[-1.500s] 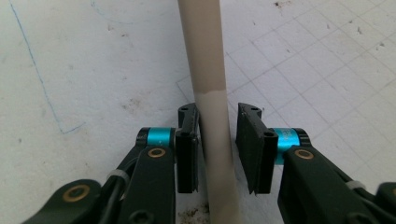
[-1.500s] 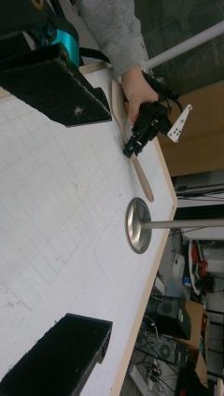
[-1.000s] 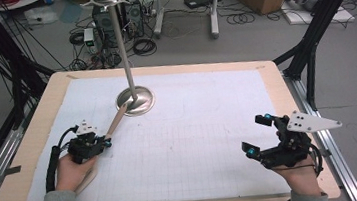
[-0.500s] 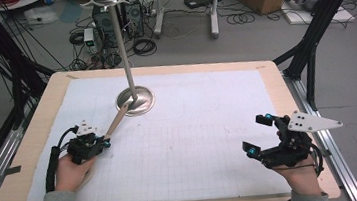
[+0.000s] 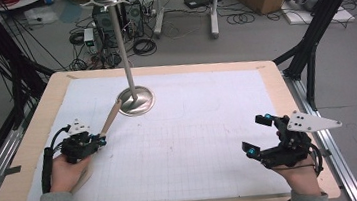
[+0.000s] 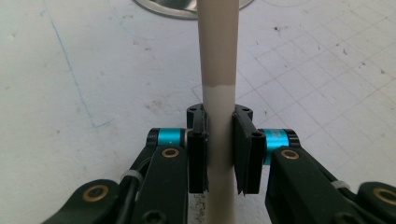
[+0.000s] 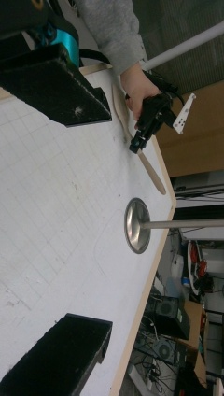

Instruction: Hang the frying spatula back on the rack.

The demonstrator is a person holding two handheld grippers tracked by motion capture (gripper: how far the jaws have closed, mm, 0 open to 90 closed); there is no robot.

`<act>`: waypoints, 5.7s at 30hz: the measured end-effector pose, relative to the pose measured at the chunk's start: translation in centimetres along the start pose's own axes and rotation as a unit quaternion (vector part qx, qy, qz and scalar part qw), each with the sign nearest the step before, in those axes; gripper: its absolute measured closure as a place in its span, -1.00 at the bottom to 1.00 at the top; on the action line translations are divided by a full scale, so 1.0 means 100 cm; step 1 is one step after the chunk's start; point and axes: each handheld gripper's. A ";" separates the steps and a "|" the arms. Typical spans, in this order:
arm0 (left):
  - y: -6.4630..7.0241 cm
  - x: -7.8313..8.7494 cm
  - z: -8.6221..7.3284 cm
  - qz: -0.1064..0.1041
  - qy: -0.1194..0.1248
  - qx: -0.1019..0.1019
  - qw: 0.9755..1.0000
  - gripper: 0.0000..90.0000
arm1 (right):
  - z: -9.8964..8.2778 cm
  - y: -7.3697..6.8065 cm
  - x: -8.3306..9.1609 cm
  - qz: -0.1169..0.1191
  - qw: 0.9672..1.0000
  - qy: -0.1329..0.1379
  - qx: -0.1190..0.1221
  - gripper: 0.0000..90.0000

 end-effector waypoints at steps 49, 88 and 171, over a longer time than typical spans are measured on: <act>-0.003 0.071 0.042 -0.027 0.104 -0.005 0.994 0.72 | -0.001 -0.001 -0.004 0.004 1.000 -0.011 0.000 -0.97; -0.027 0.090 0.082 -0.052 0.139 -0.003 0.989 0.72 | -0.002 0.001 -0.005 0.008 1.000 -0.011 -0.001 -0.97; -0.062 0.079 0.204 -0.124 0.123 -0.023 0.984 0.72 | -0.013 0.009 0.028 -0.009 1.000 0.010 -0.027 -0.97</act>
Point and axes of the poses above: each handheld gripper's, and its own axes: x roughly backward along the jaws, z roughly out of its top, y roughly to its right, and after that the axes turned 3 degrees about -y, right-handed
